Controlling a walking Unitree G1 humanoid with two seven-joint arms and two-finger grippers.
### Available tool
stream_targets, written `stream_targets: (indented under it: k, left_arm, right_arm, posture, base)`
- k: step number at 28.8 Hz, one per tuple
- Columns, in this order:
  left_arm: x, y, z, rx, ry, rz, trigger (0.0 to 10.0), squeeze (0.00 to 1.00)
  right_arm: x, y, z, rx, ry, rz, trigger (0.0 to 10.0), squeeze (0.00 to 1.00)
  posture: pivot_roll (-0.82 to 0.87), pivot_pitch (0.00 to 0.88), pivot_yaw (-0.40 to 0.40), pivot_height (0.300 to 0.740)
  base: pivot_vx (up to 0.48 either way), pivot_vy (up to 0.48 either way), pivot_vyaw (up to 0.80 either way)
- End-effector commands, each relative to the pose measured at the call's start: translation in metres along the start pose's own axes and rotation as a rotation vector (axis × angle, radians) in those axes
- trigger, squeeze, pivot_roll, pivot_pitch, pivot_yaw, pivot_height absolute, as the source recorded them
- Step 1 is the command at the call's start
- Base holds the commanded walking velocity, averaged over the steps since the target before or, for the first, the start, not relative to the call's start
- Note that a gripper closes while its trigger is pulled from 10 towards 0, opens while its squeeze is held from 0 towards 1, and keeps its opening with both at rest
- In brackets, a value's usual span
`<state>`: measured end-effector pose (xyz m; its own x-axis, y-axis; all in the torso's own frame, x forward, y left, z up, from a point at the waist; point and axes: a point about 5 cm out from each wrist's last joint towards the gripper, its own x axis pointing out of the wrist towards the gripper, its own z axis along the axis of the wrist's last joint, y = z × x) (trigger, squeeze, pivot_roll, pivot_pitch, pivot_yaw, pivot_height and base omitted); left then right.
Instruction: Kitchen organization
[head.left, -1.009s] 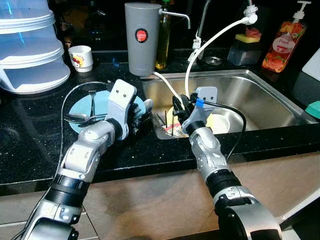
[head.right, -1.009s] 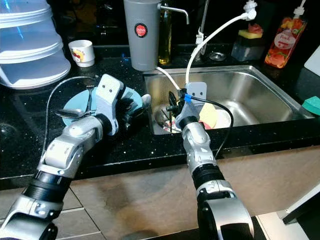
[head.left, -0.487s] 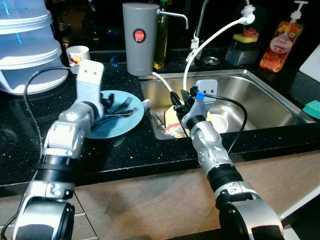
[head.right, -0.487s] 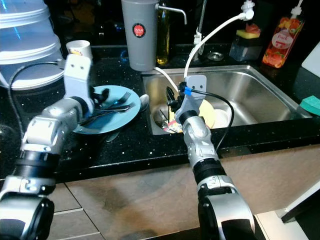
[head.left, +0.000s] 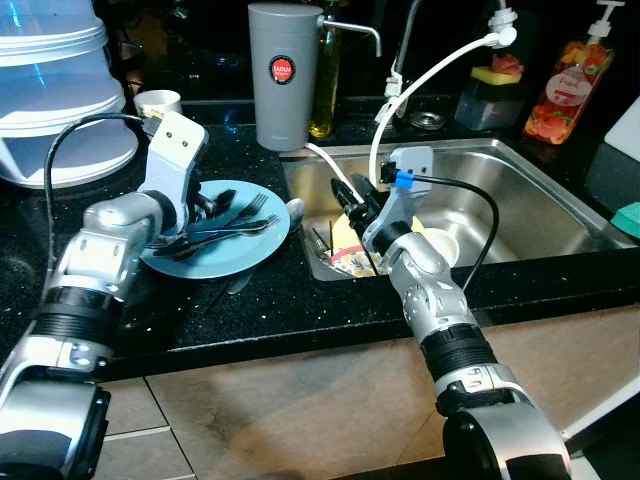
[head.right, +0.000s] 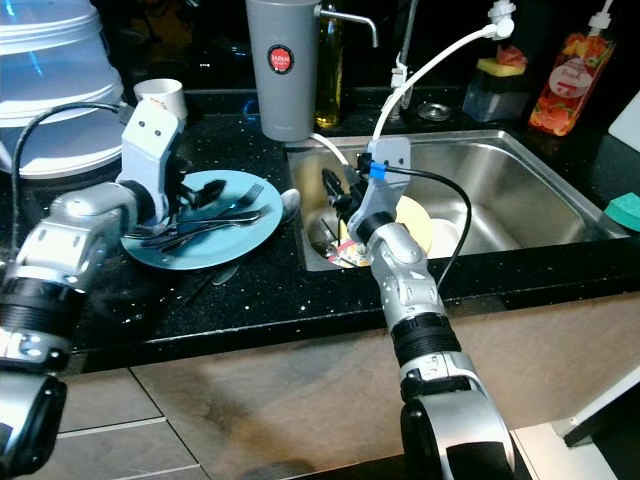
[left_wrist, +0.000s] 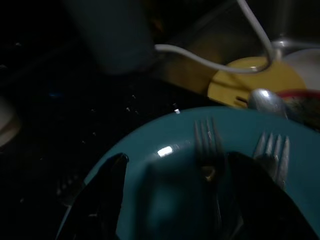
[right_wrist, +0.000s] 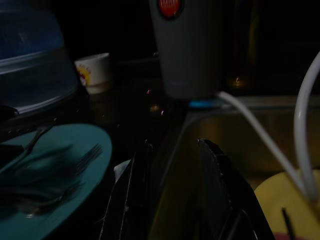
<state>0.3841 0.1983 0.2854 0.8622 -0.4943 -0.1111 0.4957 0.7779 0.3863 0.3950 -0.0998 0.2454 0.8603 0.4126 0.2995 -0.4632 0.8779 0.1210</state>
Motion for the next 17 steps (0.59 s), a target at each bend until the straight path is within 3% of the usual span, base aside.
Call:
stream_targets:
  k: [1, 8, 14, 17]
  left_arm:
    - [-0.003, 0.007, -0.002, 0.048, 0.032, -0.056, 10.0, 0.00]
    - [-0.013, 0.022, 0.004, 0.033, 0.067, -0.174, 10.0, 0.00]
    - [-0.017, 0.024, 0.001, 0.009, 0.102, -0.288, 10.0, 0.00]
    - [-0.017, 0.025, -0.008, 0.022, 0.172, -0.339, 10.0, 0.00]
  right_arm:
    - [-0.002, 0.003, 0.000, 0.038, 0.028, 0.050, 10.0, 0.00]
    - [-0.022, 0.024, 0.009, 0.006, 0.165, 0.364, 10.0, 0.00]
    - [-0.029, 0.027, 0.018, -0.012, 0.203, 0.459, 10.0, 0.00]
    - [-0.035, 0.031, 0.023, -0.022, 0.238, 0.513, 10.0, 0.00]
  posture:
    - [0.11, 0.083, -0.024, 0.740]
    - [0.10, 0.075, -0.020, 0.740]
    - [0.10, 0.074, -0.022, 0.740]
    - [0.10, 0.075, -0.023, 0.740]
  base:
    - [0.000, 0.000, 0.00]
    - [0.000, 0.000, 0.00]
    - [0.000, 0.000, 0.00]
    - [0.000, 0.000, 0.00]
